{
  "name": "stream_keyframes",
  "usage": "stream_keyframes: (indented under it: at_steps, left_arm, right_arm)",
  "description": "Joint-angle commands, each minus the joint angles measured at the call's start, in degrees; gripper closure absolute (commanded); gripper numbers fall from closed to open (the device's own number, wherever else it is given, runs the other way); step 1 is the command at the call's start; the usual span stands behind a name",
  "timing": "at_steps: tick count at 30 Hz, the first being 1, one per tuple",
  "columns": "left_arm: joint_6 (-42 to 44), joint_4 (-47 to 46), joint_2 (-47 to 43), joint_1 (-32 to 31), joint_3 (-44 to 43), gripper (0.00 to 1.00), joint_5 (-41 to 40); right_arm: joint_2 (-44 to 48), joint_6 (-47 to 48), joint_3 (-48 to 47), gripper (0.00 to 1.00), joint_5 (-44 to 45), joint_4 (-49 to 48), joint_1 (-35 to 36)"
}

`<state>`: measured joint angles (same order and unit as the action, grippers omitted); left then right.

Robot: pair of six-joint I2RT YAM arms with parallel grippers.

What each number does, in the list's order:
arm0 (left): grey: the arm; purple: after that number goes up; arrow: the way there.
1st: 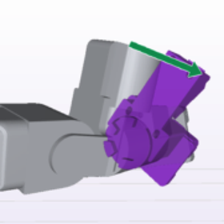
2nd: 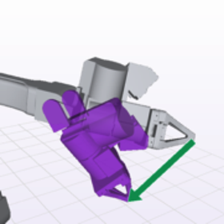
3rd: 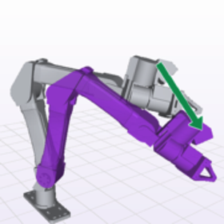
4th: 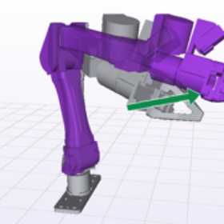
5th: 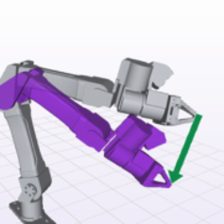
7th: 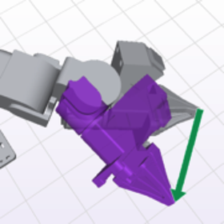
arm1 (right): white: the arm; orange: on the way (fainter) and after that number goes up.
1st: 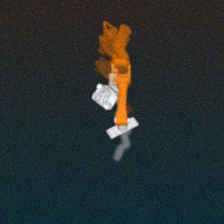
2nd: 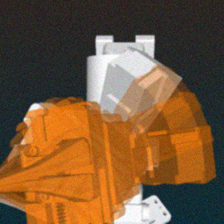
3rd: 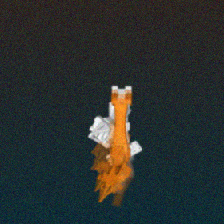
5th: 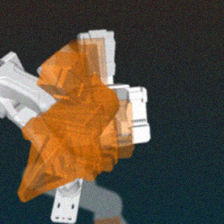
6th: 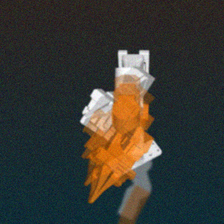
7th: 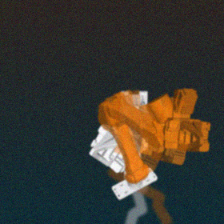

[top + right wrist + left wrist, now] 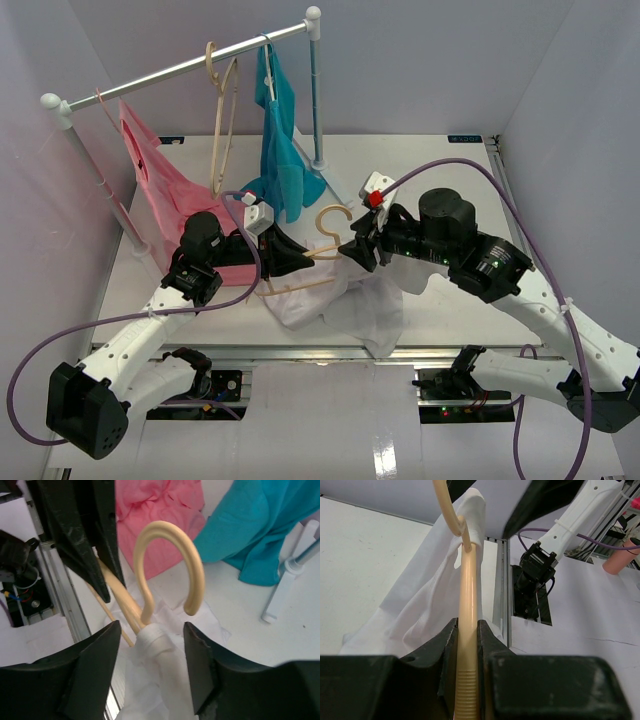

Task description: Place the t-shirt on the hanger

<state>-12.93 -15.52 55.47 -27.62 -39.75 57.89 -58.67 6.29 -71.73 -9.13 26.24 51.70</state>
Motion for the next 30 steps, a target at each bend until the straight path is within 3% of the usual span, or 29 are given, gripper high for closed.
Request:
stream_keyframes:
  at_steps: [1, 9, 14, 24, 28, 30]
  left_arm:
    - [0.7, -1.7, -1.9, -0.3, 0.0, 1.0, 1.2]
    - [2.6, 1.3, -2.3, -0.3, -0.9, 1.0, 2.5]
    - [4.0, 2.6, -3.8, -0.3, -1.2, 1.0, 4.7]
    - [4.2, 0.8, -5.0, -0.4, -0.1, 1.0, 7.3]
    - [4.5, 0.9, -5.4, -0.4, -0.1, 1.0, 6.7]
    - [4.5, 0.7, -5.6, -0.4, 0.0, 1.0, 6.2]
  right_arm:
    - [0.4, 6.0, -5.0, 0.34, -7.6, 3.2, 0.3]
    - [0.5, 16.8, -6.4, 0.34, -7.9, 11.4, 0.3]
    - [1.2, 23.3, -2.3, 0.35, -9.9, 8.6, 0.3]
    - [-8.2, 21.2, -6.2, 0.35, -15.4, 13.2, 0.2]
    - [-9.4, 20.0, -6.5, 0.44, -17.8, 13.2, 0.3]
    - [-9.2, 19.4, -6.1, 0.65, -19.3, 12.9, 0.3]
